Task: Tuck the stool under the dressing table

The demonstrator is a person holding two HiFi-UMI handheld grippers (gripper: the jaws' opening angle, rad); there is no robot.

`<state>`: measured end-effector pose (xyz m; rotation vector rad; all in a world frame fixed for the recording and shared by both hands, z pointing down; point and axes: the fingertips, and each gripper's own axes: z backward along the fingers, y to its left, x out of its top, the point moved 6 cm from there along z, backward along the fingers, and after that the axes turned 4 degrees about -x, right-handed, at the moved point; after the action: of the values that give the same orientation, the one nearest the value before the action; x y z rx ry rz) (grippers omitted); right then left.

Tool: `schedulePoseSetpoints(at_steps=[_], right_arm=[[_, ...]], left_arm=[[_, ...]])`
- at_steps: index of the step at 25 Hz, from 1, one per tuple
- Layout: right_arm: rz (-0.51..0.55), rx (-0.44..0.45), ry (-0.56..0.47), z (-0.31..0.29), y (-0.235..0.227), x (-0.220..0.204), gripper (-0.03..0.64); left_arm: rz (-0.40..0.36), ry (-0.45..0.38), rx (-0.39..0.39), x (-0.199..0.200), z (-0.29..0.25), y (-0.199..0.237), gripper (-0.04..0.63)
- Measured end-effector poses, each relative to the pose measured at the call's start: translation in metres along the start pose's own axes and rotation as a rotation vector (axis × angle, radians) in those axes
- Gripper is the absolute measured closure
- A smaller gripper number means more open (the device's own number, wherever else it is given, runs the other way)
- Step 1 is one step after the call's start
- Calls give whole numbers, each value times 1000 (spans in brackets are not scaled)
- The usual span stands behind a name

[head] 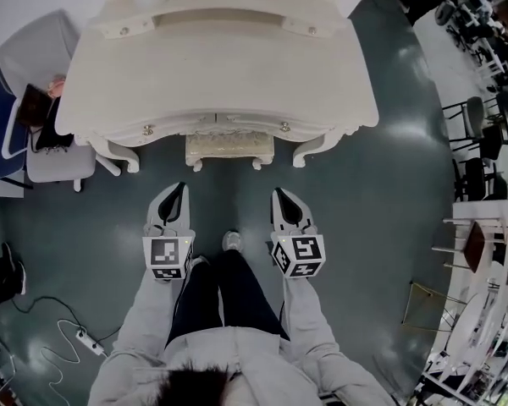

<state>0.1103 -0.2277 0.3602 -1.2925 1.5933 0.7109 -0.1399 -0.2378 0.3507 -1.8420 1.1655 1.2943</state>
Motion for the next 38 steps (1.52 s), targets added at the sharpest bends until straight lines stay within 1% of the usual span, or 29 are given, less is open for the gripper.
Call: schedulePoseSetpoints(at_steps=[5,12,18,24,29,38], right_arm=[[0,1,-48,22,11,29,629],[43,16,-127,44,26,73,629],[72,32,-185,56,40,106,629],[98,16,-228,71,43,133,629],[107,1,-286,82,45,154,629],[121,-5,-356,105,51,178,629]], left_arm=[[-11,-61,6,33,27,0,586],[-43,-121,-6,69,50,-2,586],[-26,-169,-9,100,64,1,586],[-38,-211,2,127,73,0,586],[-37,-252,22,144,81,3,586],[-53,-334,40,176,104,4,586]])
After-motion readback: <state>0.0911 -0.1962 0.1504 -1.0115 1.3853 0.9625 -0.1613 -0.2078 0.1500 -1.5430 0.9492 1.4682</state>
